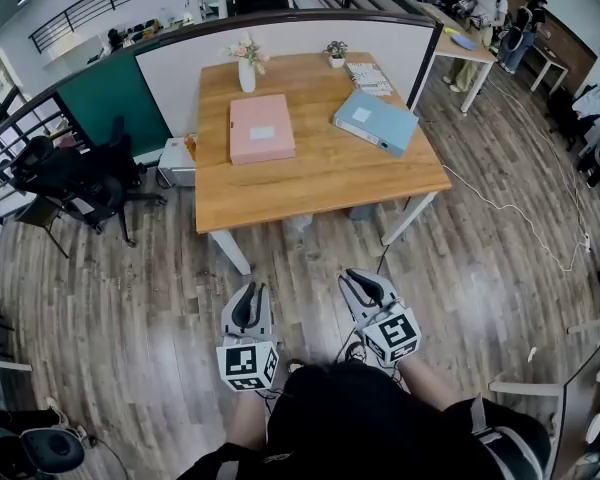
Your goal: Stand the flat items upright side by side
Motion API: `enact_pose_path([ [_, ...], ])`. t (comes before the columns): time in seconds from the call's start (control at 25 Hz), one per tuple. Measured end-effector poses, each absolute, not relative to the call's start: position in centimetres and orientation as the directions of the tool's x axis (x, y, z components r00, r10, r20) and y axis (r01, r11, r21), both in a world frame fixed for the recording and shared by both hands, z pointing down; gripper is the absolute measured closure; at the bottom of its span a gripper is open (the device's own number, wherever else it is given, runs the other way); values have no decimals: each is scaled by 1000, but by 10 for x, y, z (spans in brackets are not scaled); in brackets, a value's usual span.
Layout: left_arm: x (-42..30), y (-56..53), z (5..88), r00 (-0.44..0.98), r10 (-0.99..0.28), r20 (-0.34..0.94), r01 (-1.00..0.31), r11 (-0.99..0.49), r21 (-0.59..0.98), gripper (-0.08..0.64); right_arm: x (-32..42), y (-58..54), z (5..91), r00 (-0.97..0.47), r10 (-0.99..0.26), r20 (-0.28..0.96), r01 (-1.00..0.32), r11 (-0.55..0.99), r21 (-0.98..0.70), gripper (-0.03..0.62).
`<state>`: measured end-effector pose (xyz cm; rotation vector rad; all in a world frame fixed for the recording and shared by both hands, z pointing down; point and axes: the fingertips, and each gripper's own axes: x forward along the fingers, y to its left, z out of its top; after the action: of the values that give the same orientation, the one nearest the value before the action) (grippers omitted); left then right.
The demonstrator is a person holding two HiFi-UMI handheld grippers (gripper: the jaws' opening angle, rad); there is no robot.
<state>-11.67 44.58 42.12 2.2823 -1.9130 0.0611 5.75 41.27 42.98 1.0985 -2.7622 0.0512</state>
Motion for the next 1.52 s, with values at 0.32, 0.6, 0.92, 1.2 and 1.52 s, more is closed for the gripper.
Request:
enact_pose_path([
  [0.32, -141, 452, 448, 220, -958, 182, -967, -191, 167, 347, 57, 422, 444, -686, -695, 214, -714, 700, -16, 408],
  [0.6, -166, 453, 456, 203, -958, 205, -964, -159, 212, 342, 62, 423, 449, -662, -711, 239, -738, 673, -44, 403],
  [0.92, -174, 408, 451, 181, -963, 201, -974, -146, 174, 344, 54, 377, 450, -680, -701, 215, -725, 687, -56, 399],
  [1.2, -168, 333, 466, 158, -955, 250, -980, -121, 156, 337, 56, 294, 462, -709, -676, 202, -700, 709, -86, 380],
  [1.52, -165, 233, 464, 123, -950, 286, -982, -75, 175, 334, 73, 189, 470, -725, -650, 229, -685, 715, -141, 374],
])
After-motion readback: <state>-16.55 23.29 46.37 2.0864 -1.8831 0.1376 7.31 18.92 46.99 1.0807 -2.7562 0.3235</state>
